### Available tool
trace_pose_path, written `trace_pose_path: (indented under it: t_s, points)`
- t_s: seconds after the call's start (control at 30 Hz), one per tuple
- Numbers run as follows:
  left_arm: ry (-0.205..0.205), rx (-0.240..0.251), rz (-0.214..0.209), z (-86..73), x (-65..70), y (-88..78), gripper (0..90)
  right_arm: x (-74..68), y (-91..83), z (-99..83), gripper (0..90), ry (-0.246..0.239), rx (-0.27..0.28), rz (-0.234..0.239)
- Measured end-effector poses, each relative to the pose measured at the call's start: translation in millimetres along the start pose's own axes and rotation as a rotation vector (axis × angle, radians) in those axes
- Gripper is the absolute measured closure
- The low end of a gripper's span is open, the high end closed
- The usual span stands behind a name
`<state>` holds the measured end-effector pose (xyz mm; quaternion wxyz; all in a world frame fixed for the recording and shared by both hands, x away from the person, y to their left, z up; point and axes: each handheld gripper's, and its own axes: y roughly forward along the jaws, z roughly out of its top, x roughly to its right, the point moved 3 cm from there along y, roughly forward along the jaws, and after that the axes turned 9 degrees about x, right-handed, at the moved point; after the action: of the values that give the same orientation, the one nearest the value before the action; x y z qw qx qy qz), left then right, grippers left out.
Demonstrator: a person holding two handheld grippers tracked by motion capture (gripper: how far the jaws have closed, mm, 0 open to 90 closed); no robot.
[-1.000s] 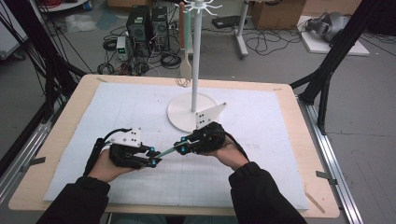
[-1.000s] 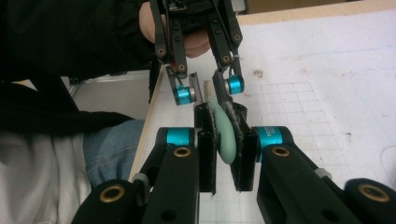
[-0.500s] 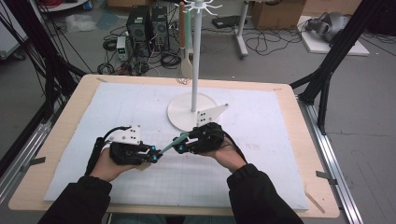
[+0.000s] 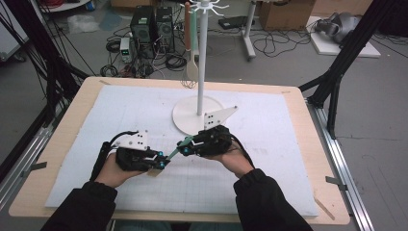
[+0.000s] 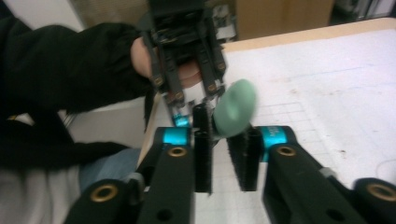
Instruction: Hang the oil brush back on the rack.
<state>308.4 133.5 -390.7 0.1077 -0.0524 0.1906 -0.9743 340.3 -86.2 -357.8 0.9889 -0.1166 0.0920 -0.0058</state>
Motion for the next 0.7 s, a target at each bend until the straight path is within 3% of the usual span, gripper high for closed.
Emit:
trace_pose_path:
  t_s: [0.1, 0.23, 0.37, 0.5, 0.7]
  points:
    - [-0.011, 0.019, 0.002, 1.8, -0.3, 0.2, 84.4, -0.4, 3.8, -3.7, 75.5, -0.001, -0.010, 0.003]
    - [-0.018, 0.035, -0.006, 2.7, 0.6, 0.4, 84.1, 0.2, 5.0, -3.6, 82.0, 0.005, 0.010, 0.015]
    - [-0.021, 0.010, -0.020, 1.0, -0.5, 1.6, 79.5, -2.7, 5.5, -2.2, 83.2, -0.016, -0.015, 0.022]
    - [-0.013, 0.003, -0.024, 0.7, 0.7, 3.5, 82.7, -4.3, 3.4, 2.2, 83.2, -0.029, -0.028, 0.020]
    - [-0.018, 0.033, -0.010, 2.6, 1.4, 3.8, 84.7, -4.8, 5.3, 3.4, 81.0, -0.025, 0.027, 0.003]
